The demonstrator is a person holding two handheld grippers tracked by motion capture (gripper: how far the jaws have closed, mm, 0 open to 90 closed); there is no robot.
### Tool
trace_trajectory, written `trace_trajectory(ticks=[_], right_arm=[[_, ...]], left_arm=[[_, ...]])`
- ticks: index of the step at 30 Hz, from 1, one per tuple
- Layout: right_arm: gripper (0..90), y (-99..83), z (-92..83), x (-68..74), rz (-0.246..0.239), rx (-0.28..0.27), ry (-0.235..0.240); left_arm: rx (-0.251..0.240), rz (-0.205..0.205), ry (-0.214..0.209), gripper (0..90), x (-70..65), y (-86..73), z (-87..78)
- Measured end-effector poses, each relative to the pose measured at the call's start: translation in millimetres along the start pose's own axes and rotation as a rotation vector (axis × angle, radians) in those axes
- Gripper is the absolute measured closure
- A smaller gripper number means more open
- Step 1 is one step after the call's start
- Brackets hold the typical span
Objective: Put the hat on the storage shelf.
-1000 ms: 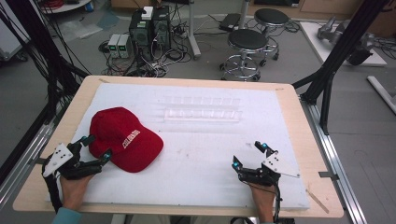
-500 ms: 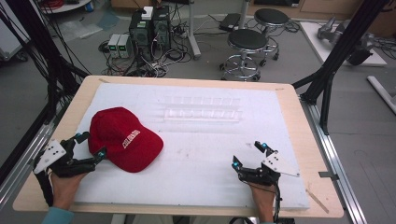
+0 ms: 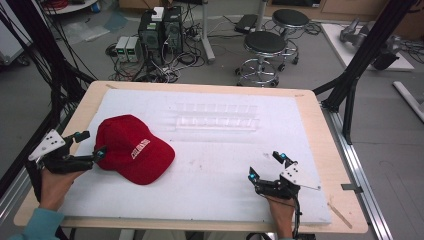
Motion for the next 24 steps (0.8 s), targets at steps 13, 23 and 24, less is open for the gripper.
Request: trace_trajectory(ticks=[13,23,24], right_arm=[[1.4,-0.2,0.1,0.1,0.001,0.003,-0.002],[1.4,-0.2,0.2,0.1,-0.002,0.003,-0.001],[1.4,-0.3,0.2,0.1,-0.003,0.003,-0.001]], left_arm=[[0.173,-0.016,-0.053,15.0,26.1,-14.4,20.3],[0.267,-0.031,-0.119,27.1,21.2,-33.1,34.3],[0.267,-0.03,-0.132,30.4,19.5,-33.3,34.7]])
Point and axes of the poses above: each handheld gripper's, and its own axes: z roughly forward along the jaws, y roughly out of its top, x roughly to its left, the point moved 9 cm from there along z, roughly forward along the jaws, and after that the axes turned 11 degrees about z, right-handed, at the moved point
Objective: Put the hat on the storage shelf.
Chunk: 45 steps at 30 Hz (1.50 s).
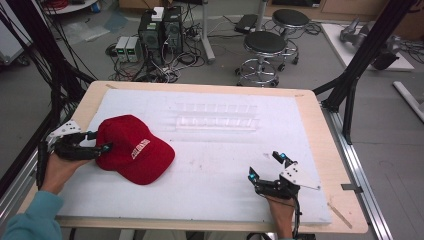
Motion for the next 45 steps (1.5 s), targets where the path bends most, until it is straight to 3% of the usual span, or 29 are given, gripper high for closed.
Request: trace_trajectory(ticks=[7,13,19,31,35,45], right_arm=[[1.4,-0.1,0.1,0.1,0.004,0.002,-0.001],[1.4,-0.3,0.0,0.1,0.004,0.005,0.0],[1.4,-0.2,0.4,-0.1,0.0,0.004,-0.003],[1.4,0.3,0.9,-0.8,-0.006,0.002,-0.004],[1.4,-0.3,0.8,0.0,-0.002,0.007,-0.004],[1.4,-0.4,0.8,0.2,0.001,0.008,-0.002]], left_arm=[[0.011,0.04,-0.021,59.0,-9.7,2.3,2.3],[-0.015,0.011,-0.033,73.0,-12.5,7.0,-2.3],[-0.018,0.008,-0.037,82.9,-12.9,7.7,-4.6],[-0.087,-0.018,-0.05,86.5,-19.3,22.5,-12.9],[-0.118,0.006,-0.044,86.5,-26.8,43.4,-18.2],[-0.171,0.033,-0.038,86.7,-40.8,76.5,-20.8]])
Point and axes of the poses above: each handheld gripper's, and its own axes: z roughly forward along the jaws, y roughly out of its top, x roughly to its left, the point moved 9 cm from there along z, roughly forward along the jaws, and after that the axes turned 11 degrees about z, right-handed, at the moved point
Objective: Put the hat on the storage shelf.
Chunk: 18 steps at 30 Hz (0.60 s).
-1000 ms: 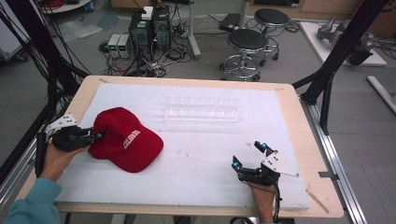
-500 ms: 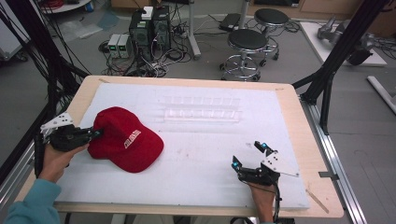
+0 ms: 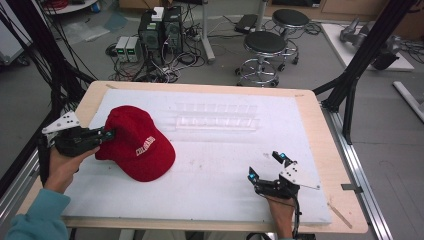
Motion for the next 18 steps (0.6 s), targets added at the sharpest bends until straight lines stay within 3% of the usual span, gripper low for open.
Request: trace_trajectory(ticks=[4,13,18], right_arm=[[1.4,-0.1,-0.1,0.1,0.0,0.001,0.001],[1.4,-0.1,0.0,0.1,-0.001,0.001,0.001],[1.4,-0.1,0.0,0.1,-0.001,0.001,0.002]], left_arm=[[-0.04,0.015,0.001,86.8,-5.8,20.6,1.3],[-0.069,0.01,0.011,87.1,-13.1,37.6,5.4],[-0.083,0.027,0.015,87.1,-16.7,51.1,9.8]])
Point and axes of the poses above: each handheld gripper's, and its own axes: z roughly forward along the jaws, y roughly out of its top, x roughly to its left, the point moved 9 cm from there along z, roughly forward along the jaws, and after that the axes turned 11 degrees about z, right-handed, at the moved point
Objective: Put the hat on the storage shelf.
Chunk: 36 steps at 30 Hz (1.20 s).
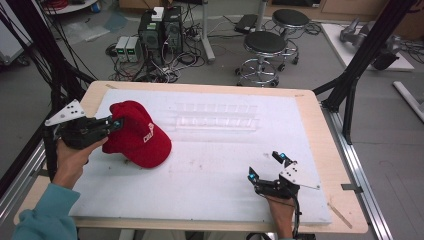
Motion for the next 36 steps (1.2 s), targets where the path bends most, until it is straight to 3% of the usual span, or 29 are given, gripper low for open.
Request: trace_trajectory(ticks=[14,23,36], right_arm=[[1.4,0.7,0.2,-0.7,-0.008,-0.005,0.001],[1.4,0.3,-0.4,-0.4,0.001,-0.004,0.003],[1.4,0.6,-1.0,-0.4,0.007,-0.008,0.006]], left_arm=[[-0.041,0.047,0.036,87.2,5.7,42.3,12.7],[-0.077,0.047,0.057,87.2,17.0,73.2,22.4],[-0.06,0.073,0.051,87.2,26.3,97.7,67.7]])
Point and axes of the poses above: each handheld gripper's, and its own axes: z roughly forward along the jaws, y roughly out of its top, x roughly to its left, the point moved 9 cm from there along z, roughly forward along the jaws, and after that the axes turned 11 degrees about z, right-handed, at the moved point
